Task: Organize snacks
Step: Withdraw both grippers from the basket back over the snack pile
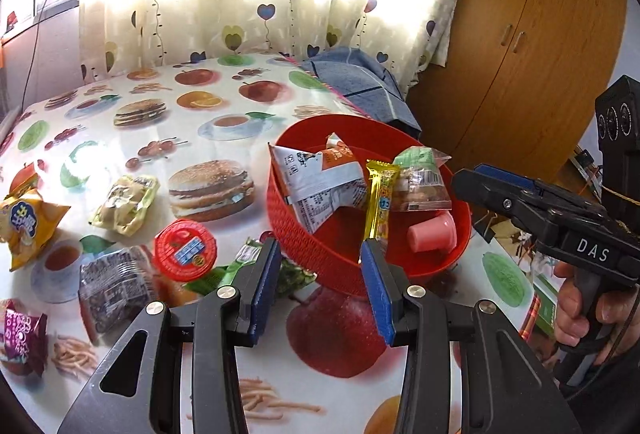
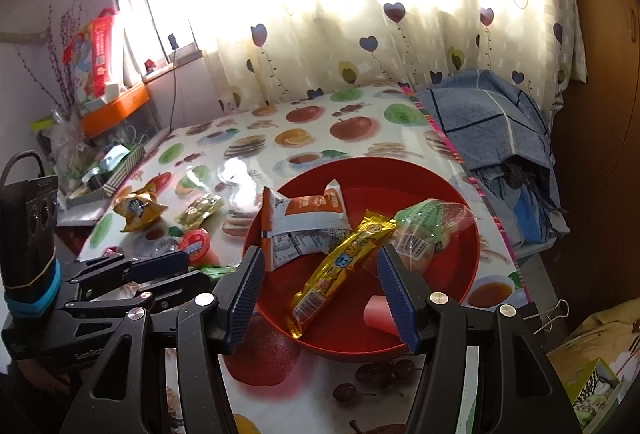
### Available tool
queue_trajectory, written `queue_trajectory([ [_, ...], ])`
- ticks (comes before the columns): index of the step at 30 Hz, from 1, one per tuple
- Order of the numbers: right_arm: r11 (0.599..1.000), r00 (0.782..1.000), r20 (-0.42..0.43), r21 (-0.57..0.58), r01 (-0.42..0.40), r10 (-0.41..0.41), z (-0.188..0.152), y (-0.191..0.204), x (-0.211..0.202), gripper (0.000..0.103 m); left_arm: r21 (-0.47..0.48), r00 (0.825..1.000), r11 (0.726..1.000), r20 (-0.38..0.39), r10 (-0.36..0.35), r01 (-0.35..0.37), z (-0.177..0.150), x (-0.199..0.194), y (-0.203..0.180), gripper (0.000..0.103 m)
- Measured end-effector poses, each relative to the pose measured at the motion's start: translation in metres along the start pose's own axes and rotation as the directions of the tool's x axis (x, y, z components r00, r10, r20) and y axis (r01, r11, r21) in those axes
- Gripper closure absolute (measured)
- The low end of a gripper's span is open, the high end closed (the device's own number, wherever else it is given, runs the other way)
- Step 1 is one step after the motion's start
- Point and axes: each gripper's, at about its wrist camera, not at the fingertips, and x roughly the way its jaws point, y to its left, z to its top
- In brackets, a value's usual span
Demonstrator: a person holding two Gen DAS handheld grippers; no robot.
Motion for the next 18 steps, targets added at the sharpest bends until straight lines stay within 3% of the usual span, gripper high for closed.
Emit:
queue_trajectory([
  [18,0.996,0.998,-0.04,-0.063,-0.058,0.056,-0.006,0.034,0.01,0.045,-0.043,0.998,0.998,0.03,0.05,-0.049,-0.014,-0.023,0.02,0.06],
])
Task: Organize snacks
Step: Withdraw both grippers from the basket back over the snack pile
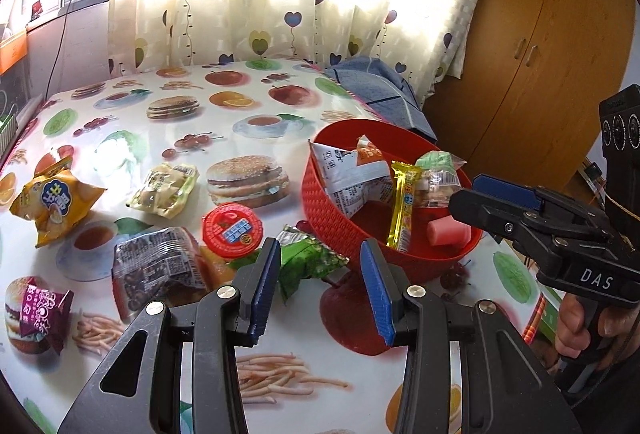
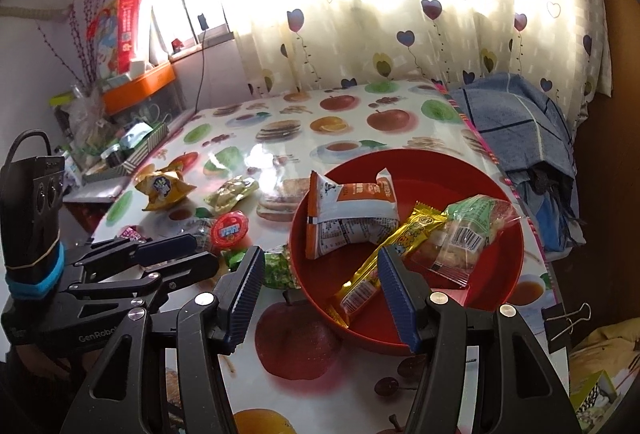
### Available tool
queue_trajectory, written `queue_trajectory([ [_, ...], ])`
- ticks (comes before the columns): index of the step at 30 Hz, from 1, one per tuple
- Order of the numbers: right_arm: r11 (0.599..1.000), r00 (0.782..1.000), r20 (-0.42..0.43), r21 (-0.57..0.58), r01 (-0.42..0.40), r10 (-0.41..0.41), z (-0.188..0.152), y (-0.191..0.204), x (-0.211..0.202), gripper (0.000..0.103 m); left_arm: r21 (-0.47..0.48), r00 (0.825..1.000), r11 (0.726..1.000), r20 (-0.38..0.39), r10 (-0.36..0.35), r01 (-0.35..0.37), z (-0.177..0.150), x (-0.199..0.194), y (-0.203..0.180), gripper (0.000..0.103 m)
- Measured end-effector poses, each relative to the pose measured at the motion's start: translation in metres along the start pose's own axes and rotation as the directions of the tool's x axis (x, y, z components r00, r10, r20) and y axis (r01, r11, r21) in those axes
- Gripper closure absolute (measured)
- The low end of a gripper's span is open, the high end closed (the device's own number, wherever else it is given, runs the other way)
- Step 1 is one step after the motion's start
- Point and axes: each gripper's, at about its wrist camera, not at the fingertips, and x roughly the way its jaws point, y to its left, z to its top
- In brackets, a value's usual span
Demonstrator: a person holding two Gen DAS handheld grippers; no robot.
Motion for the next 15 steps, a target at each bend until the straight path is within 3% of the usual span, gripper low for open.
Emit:
queue_trajectory([
  [15,0.994,0.996,-0.022,-0.068,-0.085,0.083,-0.002,0.025,0.014,0.045,-0.034,0.999,0.998,0.003,0.05,-0.05,-0.009,-0.008,0.022,0.06],
])
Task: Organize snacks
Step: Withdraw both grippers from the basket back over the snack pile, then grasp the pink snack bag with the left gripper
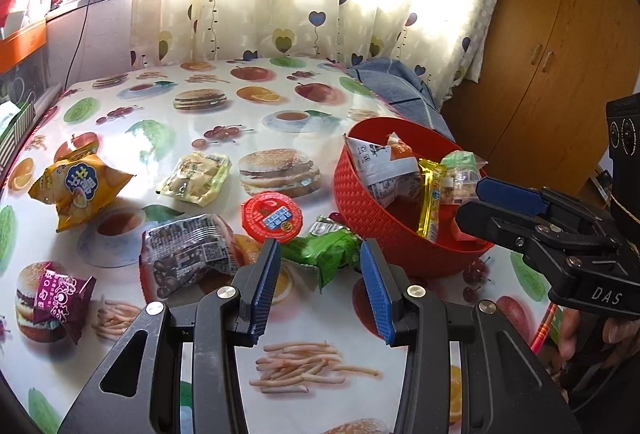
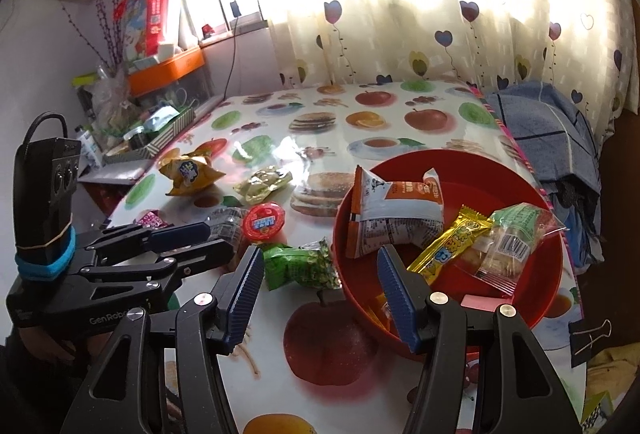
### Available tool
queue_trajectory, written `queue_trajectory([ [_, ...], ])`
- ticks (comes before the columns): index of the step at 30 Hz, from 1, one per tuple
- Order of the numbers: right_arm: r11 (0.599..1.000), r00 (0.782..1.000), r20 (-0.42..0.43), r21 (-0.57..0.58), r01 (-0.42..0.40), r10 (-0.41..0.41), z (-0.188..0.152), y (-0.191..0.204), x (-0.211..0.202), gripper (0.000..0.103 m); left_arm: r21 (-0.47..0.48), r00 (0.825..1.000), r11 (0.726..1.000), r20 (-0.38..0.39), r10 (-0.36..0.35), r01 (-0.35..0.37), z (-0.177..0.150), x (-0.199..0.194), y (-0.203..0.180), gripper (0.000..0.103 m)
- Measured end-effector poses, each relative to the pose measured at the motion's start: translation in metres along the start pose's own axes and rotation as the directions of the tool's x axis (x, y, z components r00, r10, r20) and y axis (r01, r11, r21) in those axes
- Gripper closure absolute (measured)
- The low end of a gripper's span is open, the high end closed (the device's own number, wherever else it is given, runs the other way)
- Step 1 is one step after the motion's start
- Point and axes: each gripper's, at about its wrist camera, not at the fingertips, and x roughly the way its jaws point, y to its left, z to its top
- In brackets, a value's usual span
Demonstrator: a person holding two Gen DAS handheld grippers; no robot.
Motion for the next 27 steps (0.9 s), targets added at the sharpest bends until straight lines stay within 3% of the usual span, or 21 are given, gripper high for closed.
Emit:
queue_trajectory([
  [27,0.994,0.996,-0.079,-0.103,-0.04,0.032,0.008,0.046,0.051,0.045,-0.175,0.983,0.968,-0.022,0.181,-0.182,-0.027,-0.024,0.103,0.06],
])
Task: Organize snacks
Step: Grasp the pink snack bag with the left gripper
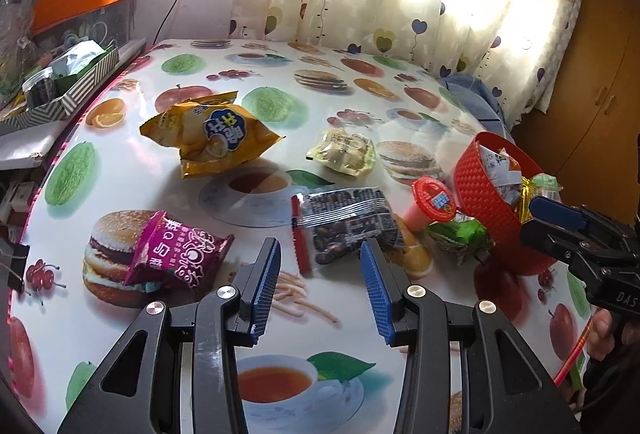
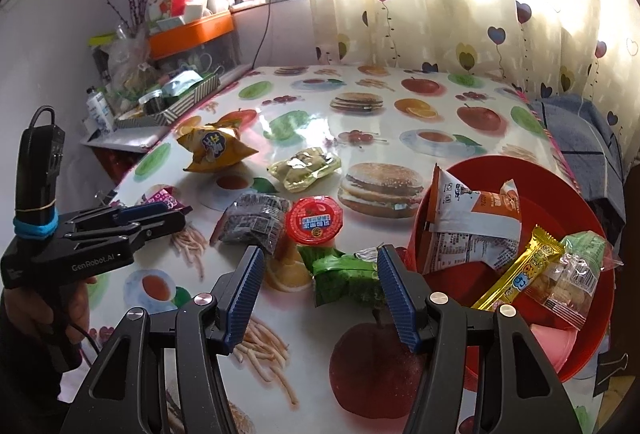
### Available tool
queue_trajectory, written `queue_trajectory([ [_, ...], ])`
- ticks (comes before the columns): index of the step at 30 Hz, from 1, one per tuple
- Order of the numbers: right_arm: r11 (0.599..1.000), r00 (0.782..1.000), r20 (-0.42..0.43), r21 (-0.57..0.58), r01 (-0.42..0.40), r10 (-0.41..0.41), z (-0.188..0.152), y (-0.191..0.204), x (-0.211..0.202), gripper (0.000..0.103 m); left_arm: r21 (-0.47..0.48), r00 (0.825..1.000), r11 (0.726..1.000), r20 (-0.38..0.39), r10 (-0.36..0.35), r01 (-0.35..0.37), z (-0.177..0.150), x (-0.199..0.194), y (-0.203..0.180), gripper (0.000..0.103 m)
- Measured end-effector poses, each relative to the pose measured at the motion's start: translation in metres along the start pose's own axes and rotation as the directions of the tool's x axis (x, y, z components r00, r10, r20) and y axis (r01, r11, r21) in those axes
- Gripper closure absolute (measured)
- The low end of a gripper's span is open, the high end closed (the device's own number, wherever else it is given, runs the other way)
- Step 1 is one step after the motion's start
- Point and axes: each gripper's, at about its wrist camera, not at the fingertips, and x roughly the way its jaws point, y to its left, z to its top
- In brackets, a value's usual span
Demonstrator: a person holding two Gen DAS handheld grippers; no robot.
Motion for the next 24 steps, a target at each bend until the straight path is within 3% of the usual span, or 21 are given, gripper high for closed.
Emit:
queue_trajectory([
  [8,1.0,1.0,-0.023,-0.022,-0.009,0.008,0.004,0.005,0.014,0.045,-0.044,0.998,0.997,0.014,0.067,-0.066,-0.003,-0.006,0.034,0.06],
  [11,1.0,0.999,-0.03,-0.024,-0.013,0.012,0.005,0.005,0.019,0.045,-0.054,0.994,0.993,0.018,0.109,-0.108,-0.004,-0.007,0.049,0.05],
  [15,1.0,0.999,-0.037,-0.025,-0.017,0.016,0.006,0.005,0.024,0.045,-0.05,0.989,0.987,0.011,0.15,-0.149,-0.005,-0.005,0.063,0.049],
  [21,0.999,0.999,-0.047,-0.024,-0.021,0.02,0.009,0.004,0.032,0.045,-0.135,0.985,0.976,0.0,0.171,-0.17,-0.012,-0.015,0.076,0.049],
  [24,0.999,0.998,-0.052,-0.027,-0.025,0.024,0.011,0.006,0.035,0.045,-0.147,0.989,0.978,-0.029,0.145,-0.148,-0.018,-0.011,0.072,0.049],
])
